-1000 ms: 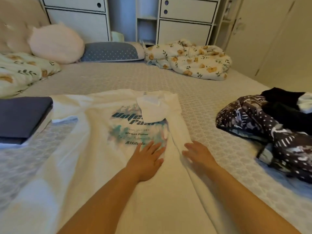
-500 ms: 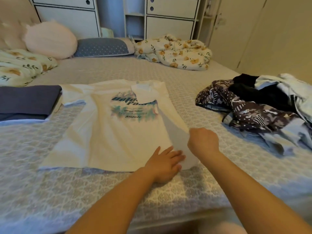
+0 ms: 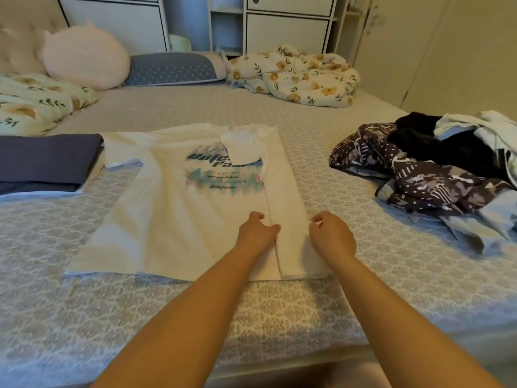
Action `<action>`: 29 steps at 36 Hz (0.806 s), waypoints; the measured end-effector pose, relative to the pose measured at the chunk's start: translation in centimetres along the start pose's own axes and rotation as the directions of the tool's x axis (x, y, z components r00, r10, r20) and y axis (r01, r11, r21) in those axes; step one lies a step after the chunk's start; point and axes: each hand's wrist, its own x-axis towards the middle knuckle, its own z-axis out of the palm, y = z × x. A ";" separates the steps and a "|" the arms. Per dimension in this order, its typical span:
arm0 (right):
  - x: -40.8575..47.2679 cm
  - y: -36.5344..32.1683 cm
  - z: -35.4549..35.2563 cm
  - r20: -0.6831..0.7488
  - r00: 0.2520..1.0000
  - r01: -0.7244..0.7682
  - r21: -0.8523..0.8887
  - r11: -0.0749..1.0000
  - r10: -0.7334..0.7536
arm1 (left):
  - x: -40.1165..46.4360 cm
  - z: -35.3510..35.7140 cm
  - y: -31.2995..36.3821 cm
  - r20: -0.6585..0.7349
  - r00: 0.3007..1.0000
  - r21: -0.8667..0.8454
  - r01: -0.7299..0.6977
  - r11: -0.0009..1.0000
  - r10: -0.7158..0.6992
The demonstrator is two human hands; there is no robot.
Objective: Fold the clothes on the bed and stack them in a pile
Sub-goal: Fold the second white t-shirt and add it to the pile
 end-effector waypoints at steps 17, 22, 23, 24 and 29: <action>5.9 -4.0 2.1 0.130 0.966 0.252 -0.271 0.929 -0.224 | 3.9 -0.4 -1.2 -0.155 0.930 0.554 -0.198 0.809 0.333; 11.2 -6.8 4.8 0.188 0.922 0.379 -0.266 0.886 -0.338 | 9.1 -3.0 -1.8 -0.213 0.911 0.684 -0.119 0.719 0.354; 12.3 -7.1 5.6 0.210 0.919 0.380 -0.250 0.890 -0.334 | 10.3 -3.7 -2.2 -0.198 0.913 0.715 -0.113 0.690 0.355; 13.4 -7.2 6.5 0.228 0.916 0.382 -0.238 0.893 -0.331 | 11.6 -4.4 -2.5 -0.192 0.914 0.732 -0.109 0.673 0.357; 18.5 -7.4 10.7 0.322 0.898 0.401 -0.318 0.859 -0.300 | 17.8 -5.9 -2.7 -0.179 0.917 0.733 -0.118 0.670 0.358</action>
